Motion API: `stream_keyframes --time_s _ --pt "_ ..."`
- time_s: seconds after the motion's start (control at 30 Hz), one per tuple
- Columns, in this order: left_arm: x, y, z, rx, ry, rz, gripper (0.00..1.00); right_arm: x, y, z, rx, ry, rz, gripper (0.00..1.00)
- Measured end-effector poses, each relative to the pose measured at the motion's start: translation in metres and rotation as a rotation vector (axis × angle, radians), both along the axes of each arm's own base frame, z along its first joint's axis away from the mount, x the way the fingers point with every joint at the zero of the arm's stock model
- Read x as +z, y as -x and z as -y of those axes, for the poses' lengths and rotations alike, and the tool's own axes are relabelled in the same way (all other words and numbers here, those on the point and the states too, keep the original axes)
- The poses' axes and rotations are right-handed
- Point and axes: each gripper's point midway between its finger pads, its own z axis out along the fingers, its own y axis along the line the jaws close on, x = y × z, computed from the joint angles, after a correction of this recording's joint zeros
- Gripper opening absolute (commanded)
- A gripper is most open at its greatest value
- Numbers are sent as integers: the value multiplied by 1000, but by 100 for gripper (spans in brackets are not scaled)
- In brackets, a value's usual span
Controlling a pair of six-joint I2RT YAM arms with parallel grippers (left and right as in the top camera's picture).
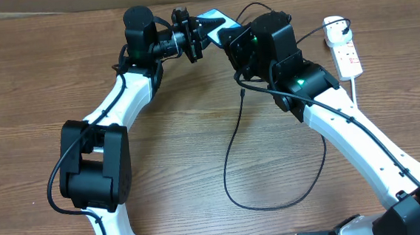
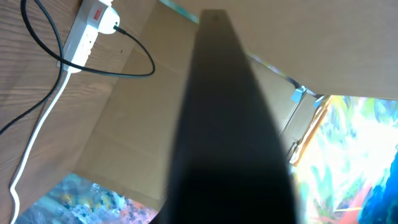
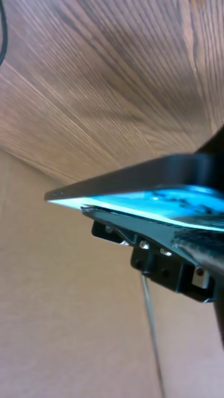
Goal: Plug charger to phone and switch on socket
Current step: 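Release the phone from the right gripper and move it toward the cable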
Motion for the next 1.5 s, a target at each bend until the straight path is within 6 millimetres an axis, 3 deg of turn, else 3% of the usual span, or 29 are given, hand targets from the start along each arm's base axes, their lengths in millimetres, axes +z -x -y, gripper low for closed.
stream_keyframes --time_s 0.1,0.2,0.3,0.53,0.67,0.83,0.97,1.03,1.23,1.37,1.5 --pt "0 0 0 0 0 0 4 -1 2 -1 20 13 3 51" --pt "0 0 0 0 -2 5 4 -1 2 -2 38 31 13 72" --pt "-1 0 0 0 -7 14 4 -3 3 -3 67 68 29 83" --pt "-2 -1 -1 7 -24 56 4 -3 6 -3 138 164 84 96" --pt "-10 -3 -3 17 -51 48 4 6 18 2 183 226 117 100" --pt "-36 -7 -13 46 -125 0 4 36 48 29 225 312 170 100" --pt "-47 -12 -25 68 -178 43 4 46 77 76 237 445 169 100" --pt "-48 -15 -31 76 -196 87 4 37 91 100 250 517 119 100" --pt "-47 -19 -39 74 -243 226 4 -23 123 154 366 703 -149 100" --pt "-36 -16 -36 37 -247 374 4 -47 129 163 459 754 -234 100" --pt "-8 -8 -29 -19 -213 648 4 -65 126 160 532 765 -271 100"
